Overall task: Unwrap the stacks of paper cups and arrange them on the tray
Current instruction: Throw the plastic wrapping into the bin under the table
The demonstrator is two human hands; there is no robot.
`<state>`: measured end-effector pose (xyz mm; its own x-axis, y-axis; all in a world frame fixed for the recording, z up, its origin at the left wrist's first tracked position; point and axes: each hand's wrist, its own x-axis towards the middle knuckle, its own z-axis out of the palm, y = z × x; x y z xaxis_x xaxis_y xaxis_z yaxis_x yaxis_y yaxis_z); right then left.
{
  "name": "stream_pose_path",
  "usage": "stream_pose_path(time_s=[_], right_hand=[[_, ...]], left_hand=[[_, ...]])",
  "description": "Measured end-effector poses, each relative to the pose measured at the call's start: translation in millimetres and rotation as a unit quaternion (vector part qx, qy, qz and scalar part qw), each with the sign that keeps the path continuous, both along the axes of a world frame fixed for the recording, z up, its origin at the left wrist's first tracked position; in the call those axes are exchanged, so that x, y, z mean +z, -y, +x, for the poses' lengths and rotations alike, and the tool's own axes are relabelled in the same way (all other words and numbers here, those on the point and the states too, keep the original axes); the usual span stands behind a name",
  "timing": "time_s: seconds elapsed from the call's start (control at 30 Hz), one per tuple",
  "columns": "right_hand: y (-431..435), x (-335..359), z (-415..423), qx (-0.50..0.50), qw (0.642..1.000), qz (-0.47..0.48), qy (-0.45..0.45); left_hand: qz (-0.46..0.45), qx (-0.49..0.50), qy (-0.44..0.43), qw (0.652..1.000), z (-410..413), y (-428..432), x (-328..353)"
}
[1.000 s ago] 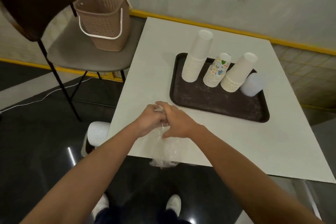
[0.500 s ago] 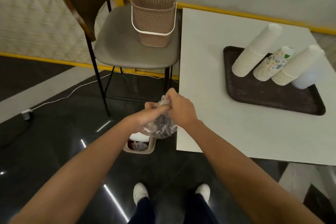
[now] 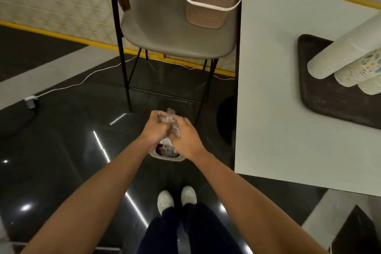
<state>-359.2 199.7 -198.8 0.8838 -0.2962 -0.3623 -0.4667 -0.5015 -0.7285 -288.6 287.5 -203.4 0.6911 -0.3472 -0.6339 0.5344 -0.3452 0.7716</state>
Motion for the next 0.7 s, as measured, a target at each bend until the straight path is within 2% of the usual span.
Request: stream_pose_path(time_s=[0.1, 0.23, 0.4, 0.47, 0.6, 0.7], right_hand=[[-0.5, -48.1, -5.4, 0.003, 1.0, -0.011, -0.017], [7.2, -125.5, -8.8, -0.012, 0.998, 0.023, -0.048], [14.4, -214.4, 1.6, 0.0, 0.997, -0.026, -0.074], [15.8, -243.0, 5.1, 0.017, 0.996, -0.037, -0.075], [19.9, -286.4, 8.8, 0.091, 0.988, -0.084, -0.088], [23.8, -307.4, 9.2, 0.153, 0.973, -0.133, -0.11]], left_hand=[[0.055, 0.001, 0.009, 0.998, 0.5, -5.9, -52.1], [0.096, -0.036, 0.031, 0.994, 1.6, -2.6, -132.3], [0.099, -0.036, 0.037, 0.994, 5.7, 0.4, -233.3], [0.13, -0.044, 0.052, 0.989, 6.0, -0.3, -263.8], [0.169, -0.137, 0.193, 0.957, 3.1, -8.4, -308.1], [0.152, -0.283, 0.291, 0.901, 6.7, -21.5, -326.6]])
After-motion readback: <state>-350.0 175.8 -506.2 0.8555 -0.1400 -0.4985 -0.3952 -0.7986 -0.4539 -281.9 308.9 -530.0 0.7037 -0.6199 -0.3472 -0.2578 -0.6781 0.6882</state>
